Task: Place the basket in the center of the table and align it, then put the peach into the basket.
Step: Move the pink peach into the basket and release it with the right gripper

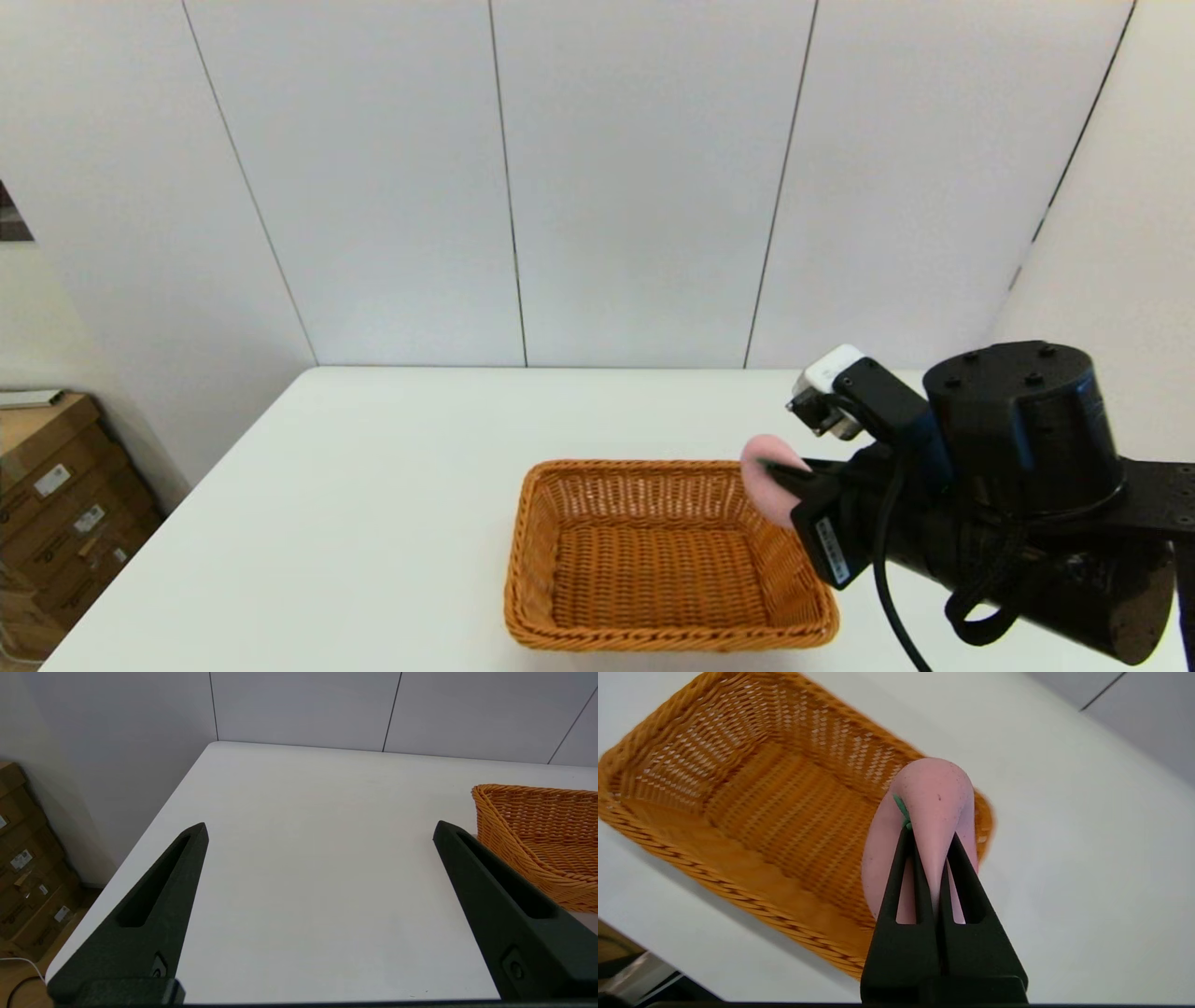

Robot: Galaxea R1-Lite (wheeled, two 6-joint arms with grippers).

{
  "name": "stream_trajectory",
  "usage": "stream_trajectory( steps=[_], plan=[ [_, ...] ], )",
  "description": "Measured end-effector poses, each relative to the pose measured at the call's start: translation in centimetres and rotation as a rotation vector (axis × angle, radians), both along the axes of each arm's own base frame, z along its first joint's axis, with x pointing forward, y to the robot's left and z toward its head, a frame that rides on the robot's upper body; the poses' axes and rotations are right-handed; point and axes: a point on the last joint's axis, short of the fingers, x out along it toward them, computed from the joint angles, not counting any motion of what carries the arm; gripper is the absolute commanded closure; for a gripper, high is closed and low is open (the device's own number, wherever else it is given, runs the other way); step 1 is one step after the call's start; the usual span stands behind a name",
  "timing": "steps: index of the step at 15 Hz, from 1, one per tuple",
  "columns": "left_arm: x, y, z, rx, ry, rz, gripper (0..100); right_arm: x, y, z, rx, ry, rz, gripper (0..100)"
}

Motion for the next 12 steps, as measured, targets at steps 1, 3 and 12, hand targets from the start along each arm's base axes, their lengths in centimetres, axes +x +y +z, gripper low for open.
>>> stream_trajectory(
  steps=[1,3,12],
  plan=[
    [0.0,0.0,0.0,0.0,0.0,0.0,0,0.1,0.5,-0.5,0.003,0.024,0.001,100],
    [0.0,0.0,0.0,0.0,0.0,0.0,0,0.8,1.5,-1.5,0.003,0.061,-0.001,100],
    [0.0,0.0,0.0,0.004,0.003,0.0,0,2.8,4.9,-5.4,-0.061,0.173,0.013,100]
  ],
)
